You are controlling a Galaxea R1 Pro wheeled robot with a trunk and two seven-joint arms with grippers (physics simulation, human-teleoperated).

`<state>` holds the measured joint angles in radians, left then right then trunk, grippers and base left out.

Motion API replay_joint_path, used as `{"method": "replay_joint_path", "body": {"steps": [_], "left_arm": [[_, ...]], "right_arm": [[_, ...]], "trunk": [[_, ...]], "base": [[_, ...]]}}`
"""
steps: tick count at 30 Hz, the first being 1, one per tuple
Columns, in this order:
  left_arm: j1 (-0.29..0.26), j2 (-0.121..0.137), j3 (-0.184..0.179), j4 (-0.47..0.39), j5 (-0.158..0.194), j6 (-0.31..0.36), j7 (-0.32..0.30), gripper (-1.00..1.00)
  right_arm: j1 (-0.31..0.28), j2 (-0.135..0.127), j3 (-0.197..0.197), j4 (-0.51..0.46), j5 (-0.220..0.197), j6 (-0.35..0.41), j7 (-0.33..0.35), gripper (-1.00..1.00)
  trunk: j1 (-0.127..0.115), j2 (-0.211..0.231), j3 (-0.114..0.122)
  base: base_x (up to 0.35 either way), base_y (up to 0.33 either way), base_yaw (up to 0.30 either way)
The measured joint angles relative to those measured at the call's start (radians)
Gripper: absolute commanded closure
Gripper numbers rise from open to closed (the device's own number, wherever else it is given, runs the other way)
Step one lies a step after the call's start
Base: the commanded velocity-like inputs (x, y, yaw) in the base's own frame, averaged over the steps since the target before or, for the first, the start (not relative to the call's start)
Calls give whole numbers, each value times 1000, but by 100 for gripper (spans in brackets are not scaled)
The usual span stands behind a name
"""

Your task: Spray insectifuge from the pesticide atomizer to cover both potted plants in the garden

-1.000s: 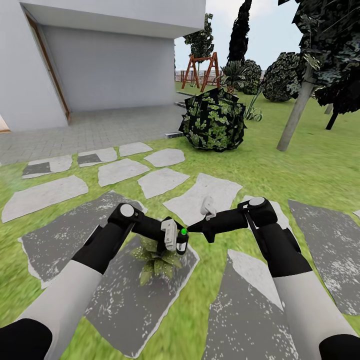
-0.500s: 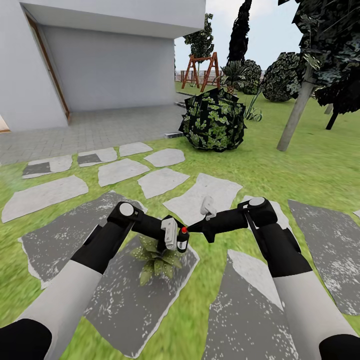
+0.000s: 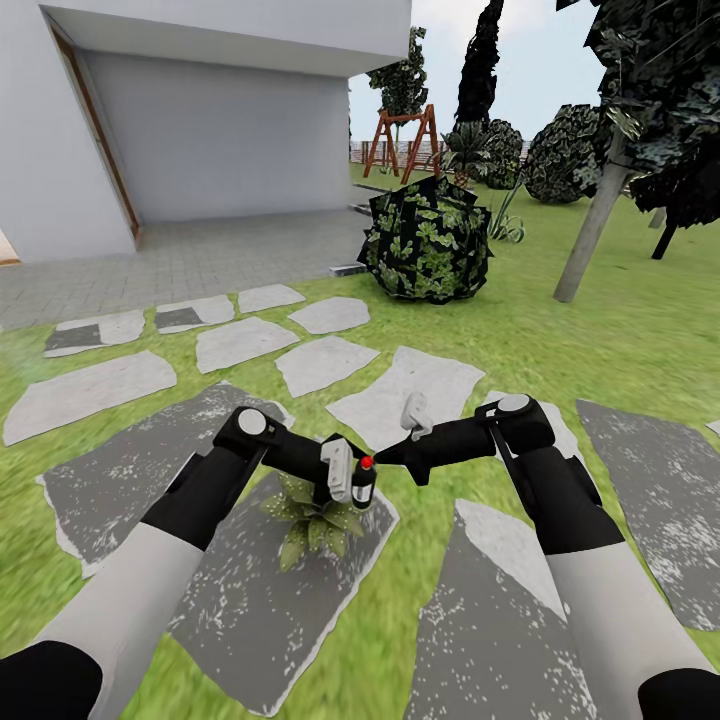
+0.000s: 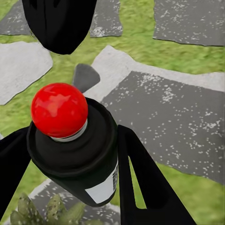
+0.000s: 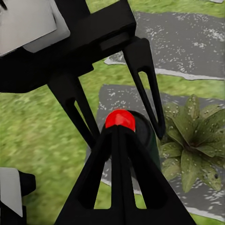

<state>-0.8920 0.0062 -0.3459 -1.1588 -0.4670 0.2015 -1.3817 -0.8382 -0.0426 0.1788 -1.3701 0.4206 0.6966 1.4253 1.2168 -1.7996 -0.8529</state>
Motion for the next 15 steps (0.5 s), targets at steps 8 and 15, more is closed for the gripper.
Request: {"method": "replay_joint_path", "body": {"steps": [8, 15], "left_arm": [[0, 56, 6, 88, -9, -6, 6, 100], [0, 216, 18, 199, -10, -16, 19, 100]], "right_arm": [[0, 0, 0, 1, 0, -6, 1, 100], [0, -6, 0, 2, 0, -8, 2, 100]], "trunk": [[0, 0, 0], [0, 0, 0]], "base": [[0, 0, 0], [0, 0, 0]]}}
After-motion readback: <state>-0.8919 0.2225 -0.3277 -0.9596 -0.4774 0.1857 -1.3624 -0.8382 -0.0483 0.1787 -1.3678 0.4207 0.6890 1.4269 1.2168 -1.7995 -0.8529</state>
